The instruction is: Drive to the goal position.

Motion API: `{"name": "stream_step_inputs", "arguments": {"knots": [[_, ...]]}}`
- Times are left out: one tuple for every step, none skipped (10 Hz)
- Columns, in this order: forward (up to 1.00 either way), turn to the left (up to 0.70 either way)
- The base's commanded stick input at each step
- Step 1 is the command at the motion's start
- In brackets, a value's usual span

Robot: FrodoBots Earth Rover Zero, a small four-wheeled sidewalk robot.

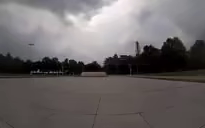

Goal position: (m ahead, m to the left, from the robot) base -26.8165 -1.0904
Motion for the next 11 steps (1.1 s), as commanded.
{"name": "stream_step_inputs", "arguments": {"knots": [[0.00, 0.00], [0.00, 0.00], [0.17, 0.00], [0.50, 0.00], [0.70, 0.00], [0.70, 0.00], [0.33, 0.00], [0.00, 0.00], [0.00, 0.00], [0.00, 0.00], [0.00, 0.00]]}}
